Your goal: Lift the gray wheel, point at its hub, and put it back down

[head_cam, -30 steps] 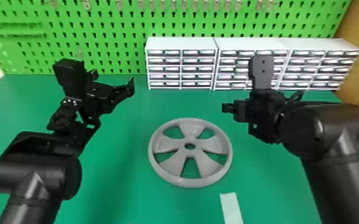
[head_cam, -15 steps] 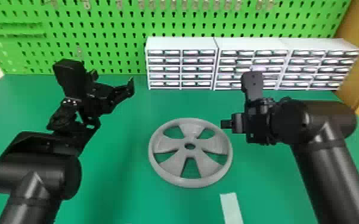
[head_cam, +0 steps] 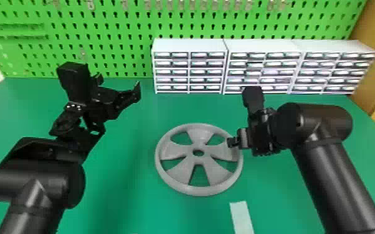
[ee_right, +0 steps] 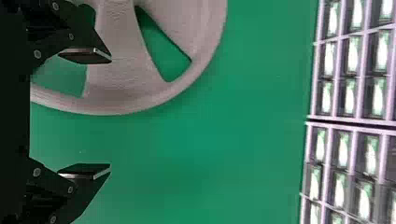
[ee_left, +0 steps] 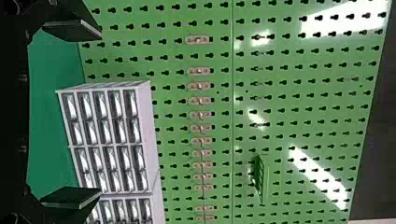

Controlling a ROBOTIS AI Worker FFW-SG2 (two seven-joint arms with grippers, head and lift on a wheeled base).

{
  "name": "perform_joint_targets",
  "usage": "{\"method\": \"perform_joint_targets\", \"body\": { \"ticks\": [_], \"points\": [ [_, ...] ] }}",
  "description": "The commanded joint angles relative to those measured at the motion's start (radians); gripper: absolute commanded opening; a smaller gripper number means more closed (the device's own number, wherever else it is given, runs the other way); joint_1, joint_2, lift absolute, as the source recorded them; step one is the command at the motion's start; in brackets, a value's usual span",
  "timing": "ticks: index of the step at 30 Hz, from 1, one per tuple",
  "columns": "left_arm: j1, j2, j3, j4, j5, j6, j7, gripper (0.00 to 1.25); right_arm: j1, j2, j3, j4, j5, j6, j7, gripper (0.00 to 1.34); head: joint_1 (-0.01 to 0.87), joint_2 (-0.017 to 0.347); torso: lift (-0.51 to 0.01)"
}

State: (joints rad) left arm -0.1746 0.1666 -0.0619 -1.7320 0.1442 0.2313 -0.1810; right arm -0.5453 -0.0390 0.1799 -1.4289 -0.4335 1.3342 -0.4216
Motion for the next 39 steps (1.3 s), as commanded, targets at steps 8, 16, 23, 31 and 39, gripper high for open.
{"method": "perform_joint_targets", "body": {
  "ticks": [8, 16, 23, 31, 39],
  "points": [
    [-0.005, 0.001, -0.007, 0.003, 0.000, 0.005, 0.000, 1.14, -0.012, 0.007, 0.013, 0.068, 0.004, 0.005, 0.000, 0.91, 0.692, 0.048, -0.088],
    [-0.006, 0.001, -0.010, 0.003, 0.000, 0.007, 0.000, 1.14, -0.008, 0.007, 0.012, 0.107, 0.004, 0.000, 0.001, 0.91, 0.692, 0.048, -0.088],
    [-0.008, 0.001, -0.010, 0.003, 0.000, 0.008, 0.000, 1.14, -0.008, 0.005, 0.013, 0.133, -0.001, -0.006, 0.000, 0.91, 0.692, 0.048, -0.088],
    [-0.009, 0.002, -0.013, 0.005, 0.000, 0.008, 0.000, 1.14, -0.007, 0.004, 0.015, 0.148, -0.002, -0.015, 0.001, 0.91, 0.692, 0.048, -0.088],
    [-0.009, 0.002, -0.015, 0.005, 0.000, 0.010, 0.000, 1.14, -0.005, 0.002, 0.016, 0.159, -0.005, -0.023, 0.001, 0.91, 0.692, 0.048, -0.088]
  ]
}}
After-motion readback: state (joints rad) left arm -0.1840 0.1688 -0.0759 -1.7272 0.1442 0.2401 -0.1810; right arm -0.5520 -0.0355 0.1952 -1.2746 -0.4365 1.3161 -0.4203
